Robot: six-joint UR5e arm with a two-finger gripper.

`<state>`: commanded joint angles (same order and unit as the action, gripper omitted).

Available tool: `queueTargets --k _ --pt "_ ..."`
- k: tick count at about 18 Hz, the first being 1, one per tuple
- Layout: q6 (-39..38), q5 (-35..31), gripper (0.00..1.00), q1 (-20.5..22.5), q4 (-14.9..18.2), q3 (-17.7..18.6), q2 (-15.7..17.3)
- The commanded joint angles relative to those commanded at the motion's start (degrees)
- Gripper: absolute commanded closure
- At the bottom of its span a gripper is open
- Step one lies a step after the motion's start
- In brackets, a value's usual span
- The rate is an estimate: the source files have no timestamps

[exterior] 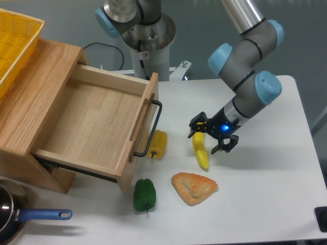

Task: Pick up the yellow pepper
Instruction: 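Move the gripper over the banana toward the yellow pepper by the drawer, then lower the open gripper around the yellow pepper beside the drawer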

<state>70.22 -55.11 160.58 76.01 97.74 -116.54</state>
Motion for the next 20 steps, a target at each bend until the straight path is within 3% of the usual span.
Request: queueTargets --k 10,20 --pt "0.09 1.33 0.0 -0.7 3.35 3.77 1.84" --pt "0.09 2.29 0.0 -4.92 4.23 7.73 1.76"
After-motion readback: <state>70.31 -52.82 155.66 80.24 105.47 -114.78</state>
